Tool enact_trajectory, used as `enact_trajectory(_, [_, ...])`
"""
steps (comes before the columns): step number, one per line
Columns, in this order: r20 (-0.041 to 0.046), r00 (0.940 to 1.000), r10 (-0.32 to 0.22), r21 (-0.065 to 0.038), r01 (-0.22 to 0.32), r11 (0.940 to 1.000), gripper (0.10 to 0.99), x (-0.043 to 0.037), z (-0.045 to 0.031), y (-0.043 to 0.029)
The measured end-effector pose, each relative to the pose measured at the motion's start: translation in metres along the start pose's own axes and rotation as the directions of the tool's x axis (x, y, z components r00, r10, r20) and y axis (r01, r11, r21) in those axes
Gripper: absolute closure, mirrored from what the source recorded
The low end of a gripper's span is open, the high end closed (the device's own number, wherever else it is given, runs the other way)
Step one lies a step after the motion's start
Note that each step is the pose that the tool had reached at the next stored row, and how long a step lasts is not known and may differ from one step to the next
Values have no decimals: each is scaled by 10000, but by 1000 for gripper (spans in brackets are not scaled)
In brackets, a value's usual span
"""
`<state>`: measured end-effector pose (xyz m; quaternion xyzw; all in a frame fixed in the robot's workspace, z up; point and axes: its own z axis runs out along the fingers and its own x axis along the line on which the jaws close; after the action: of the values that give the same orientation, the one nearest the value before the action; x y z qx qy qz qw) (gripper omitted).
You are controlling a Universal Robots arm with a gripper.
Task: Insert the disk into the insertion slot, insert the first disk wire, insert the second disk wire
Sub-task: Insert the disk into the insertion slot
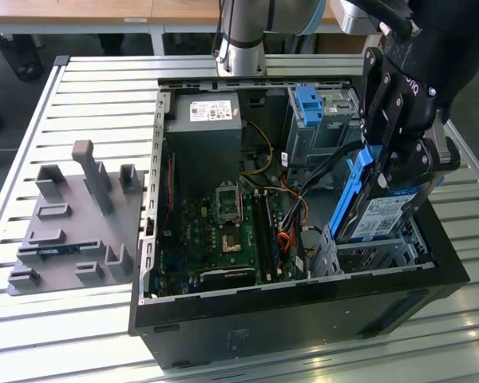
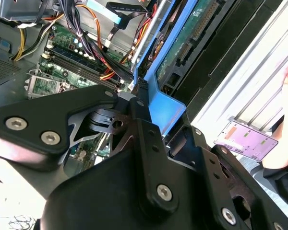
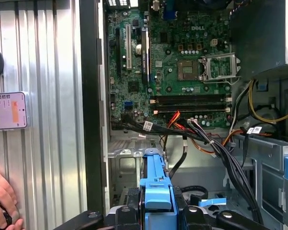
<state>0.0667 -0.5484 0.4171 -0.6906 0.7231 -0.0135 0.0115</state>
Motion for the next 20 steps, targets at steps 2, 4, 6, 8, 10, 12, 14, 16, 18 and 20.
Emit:
enact_trajectory(2, [0,10000,0,-1,0,10000,718,0,10,0])
enact_trajectory(4, [0,10000,0,-1,0,10000,718,0,21,1])
enact_trajectory(6, [0,10000,0,-2,0,10000,718,0,32,1])
enact_trajectory(8, [-1,10000,0,-4,0,10000,718,0,41,1])
enact_trajectory(10, [-1,10000,0,-5,0,10000,718,0,49,2])
enact_trajectory(12, [0,10000,0,-6,0,10000,718,0,56,2])
enact_trajectory(14, [-1,10000,0,-8,0,10000,718,0,64,2])
enact_trajectory(16, [0,10000,0,-10,0,10000,718,0,73,2])
enact_trajectory(18, [0,10000,0,-12,0,10000,718,0,82,3])
enact_trajectory(20, [-2,10000,0,-15,0,10000,718,0,91,3])
